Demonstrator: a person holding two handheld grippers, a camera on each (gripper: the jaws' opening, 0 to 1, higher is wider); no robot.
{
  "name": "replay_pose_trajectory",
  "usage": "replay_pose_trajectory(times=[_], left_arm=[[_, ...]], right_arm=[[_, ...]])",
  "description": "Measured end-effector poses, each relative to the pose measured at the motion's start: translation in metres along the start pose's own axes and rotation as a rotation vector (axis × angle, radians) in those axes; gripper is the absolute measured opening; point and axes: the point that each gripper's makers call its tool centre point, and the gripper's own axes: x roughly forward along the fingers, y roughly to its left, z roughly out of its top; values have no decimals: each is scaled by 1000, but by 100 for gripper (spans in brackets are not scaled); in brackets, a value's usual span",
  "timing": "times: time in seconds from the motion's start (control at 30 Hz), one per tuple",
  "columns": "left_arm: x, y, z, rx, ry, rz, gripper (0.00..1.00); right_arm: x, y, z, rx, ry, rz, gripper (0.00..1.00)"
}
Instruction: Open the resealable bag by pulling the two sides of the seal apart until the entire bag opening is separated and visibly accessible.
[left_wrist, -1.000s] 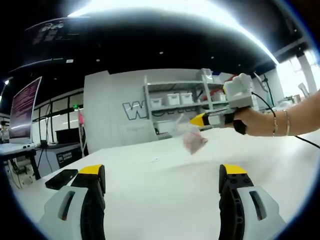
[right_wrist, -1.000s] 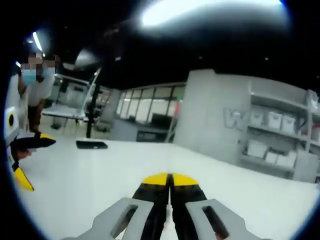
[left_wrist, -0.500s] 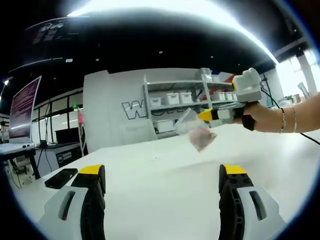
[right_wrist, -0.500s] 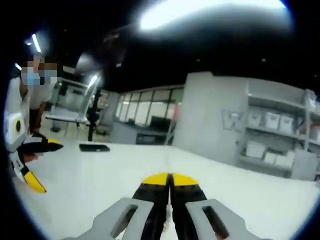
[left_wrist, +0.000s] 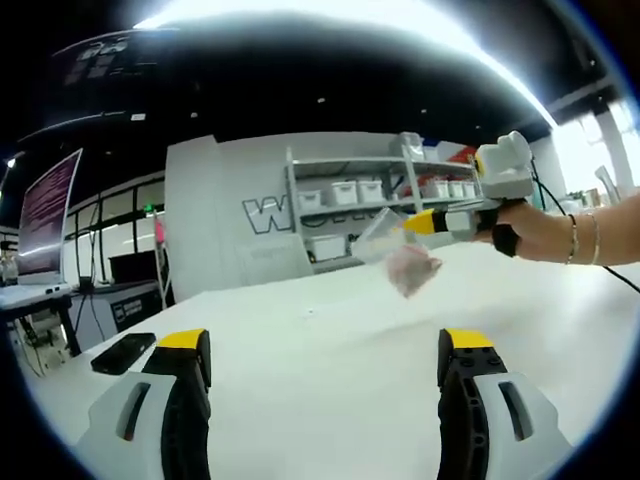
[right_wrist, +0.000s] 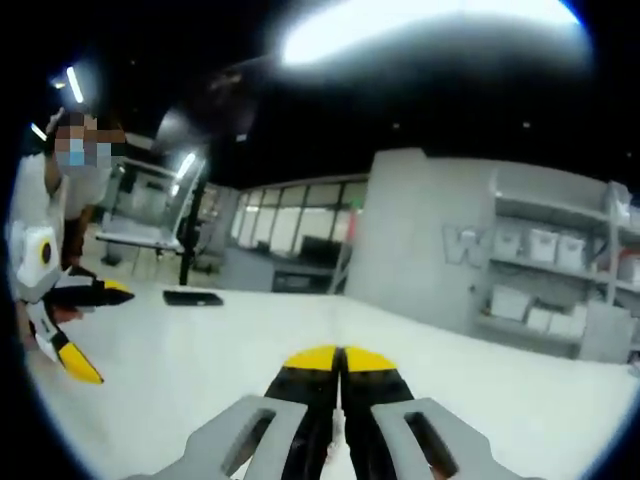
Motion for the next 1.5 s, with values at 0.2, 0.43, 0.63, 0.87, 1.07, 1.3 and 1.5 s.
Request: replay_pose_trajectory(times=[0.2, 0.43, 0.63, 0.87, 1.07, 1.3, 1.5], left_arm=[[-4, -3, 5, 13, 8, -3, 93], [-9, -15, 2, 10, 29, -22, 92], [-13, -16, 4, 6, 20, -26, 91], [-16, -22, 4, 3, 23, -37, 91], [-17, -27, 4, 1, 23, -42, 91], [-19, -30, 4, 3, 24, -45, 91], [-19, -33, 5, 2, 22, -48, 91]], right_arm=[[-6, 4, 4, 4, -12, 3, 0], [-17, 9, 12, 3, -29, 9, 0], [-28, 12, 15, 2, -37, 11, 0], [-39, 16, 17, 4, -46, 14, 0], [-52, 22, 23, -1, -65, 19, 0], [-68, 33, 27, 4, -87, 28, 0], [-82, 42, 31, 8, -101, 37, 0]])
